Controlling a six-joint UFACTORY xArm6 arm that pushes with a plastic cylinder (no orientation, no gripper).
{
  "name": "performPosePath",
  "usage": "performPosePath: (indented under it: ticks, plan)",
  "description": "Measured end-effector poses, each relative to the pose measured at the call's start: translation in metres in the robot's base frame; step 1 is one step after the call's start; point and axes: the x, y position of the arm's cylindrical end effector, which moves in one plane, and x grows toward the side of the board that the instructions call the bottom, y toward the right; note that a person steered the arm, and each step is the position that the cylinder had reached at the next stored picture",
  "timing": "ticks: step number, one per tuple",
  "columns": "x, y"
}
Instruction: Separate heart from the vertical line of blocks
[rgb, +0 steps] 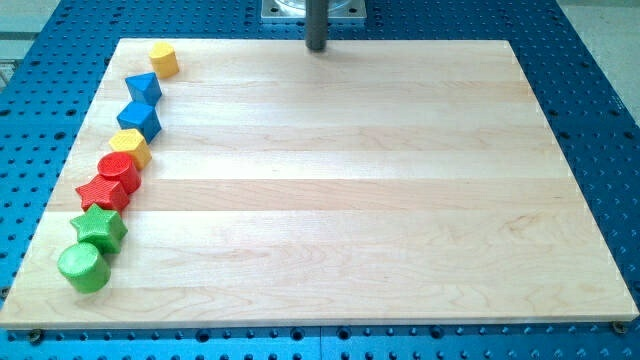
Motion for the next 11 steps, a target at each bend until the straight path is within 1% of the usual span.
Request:
performPosePath:
  ticks: [1, 2, 3, 4, 5, 6, 7, 8, 9, 10, 11]
  plan:
    - [-0.001, -0.068]
    - [-0.002, -0.109]
    - [-0.002, -0.126]
    - [-0.003, -0.159]
    - [-0.003, -0.208]
    - [0.001, -0.228]
    - [0.013, -0.228]
    - [0.030, -0.212]
    - [0.041, -0.228]
    - [0.060, -0.130]
    - [0.095, -0.054]
